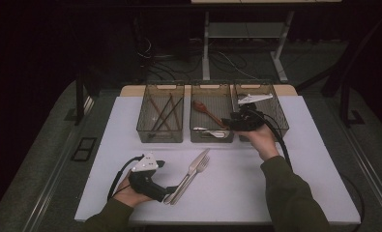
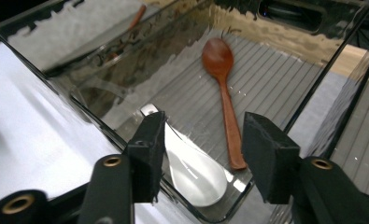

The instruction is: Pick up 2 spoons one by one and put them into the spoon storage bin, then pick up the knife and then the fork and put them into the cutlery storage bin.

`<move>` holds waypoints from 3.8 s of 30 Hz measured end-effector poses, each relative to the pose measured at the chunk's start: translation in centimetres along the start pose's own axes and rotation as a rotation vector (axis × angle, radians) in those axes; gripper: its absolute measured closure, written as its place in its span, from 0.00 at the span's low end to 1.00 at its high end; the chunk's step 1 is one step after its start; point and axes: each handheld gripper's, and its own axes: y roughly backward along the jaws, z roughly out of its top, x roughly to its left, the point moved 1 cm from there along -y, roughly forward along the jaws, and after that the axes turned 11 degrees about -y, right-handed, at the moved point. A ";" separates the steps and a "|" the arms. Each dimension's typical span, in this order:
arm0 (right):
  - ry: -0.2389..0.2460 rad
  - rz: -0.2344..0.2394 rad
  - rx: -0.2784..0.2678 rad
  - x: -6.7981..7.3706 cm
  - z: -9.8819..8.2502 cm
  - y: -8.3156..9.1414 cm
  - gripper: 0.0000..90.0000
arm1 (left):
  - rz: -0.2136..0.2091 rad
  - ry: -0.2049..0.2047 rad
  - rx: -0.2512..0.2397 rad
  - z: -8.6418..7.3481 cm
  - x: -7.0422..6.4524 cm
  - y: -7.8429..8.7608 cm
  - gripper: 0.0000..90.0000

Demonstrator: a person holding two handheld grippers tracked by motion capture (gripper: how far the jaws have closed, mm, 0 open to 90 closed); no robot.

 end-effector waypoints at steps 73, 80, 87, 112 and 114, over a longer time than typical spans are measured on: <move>0.053 0.079 -0.031 -2.0 -16.6 11.1 0.19 | 0.033 0.002 0.028 1.0 -0.5 0.5 0.04; 0.059 0.078 -0.022 -1.9 -16.7 11.0 0.19 | -0.022 0.006 0.007 2.0 -1.3 0.2 0.27; 0.071 0.070 -0.012 -1.8 -16.7 10.8 0.19 | -0.080 0.012 0.019 2.3 -1.8 -0.3 0.75; 0.082 0.066 -0.002 -1.8 -16.8 10.8 0.19 | -0.068 -0.040 0.201 2.1 -2.4 -2.9 0.99; 0.083 0.065 -0.002 -1.8 -16.8 10.8 0.20 | -0.059 -0.042 0.207 2.1 -2.4 -2.8 0.99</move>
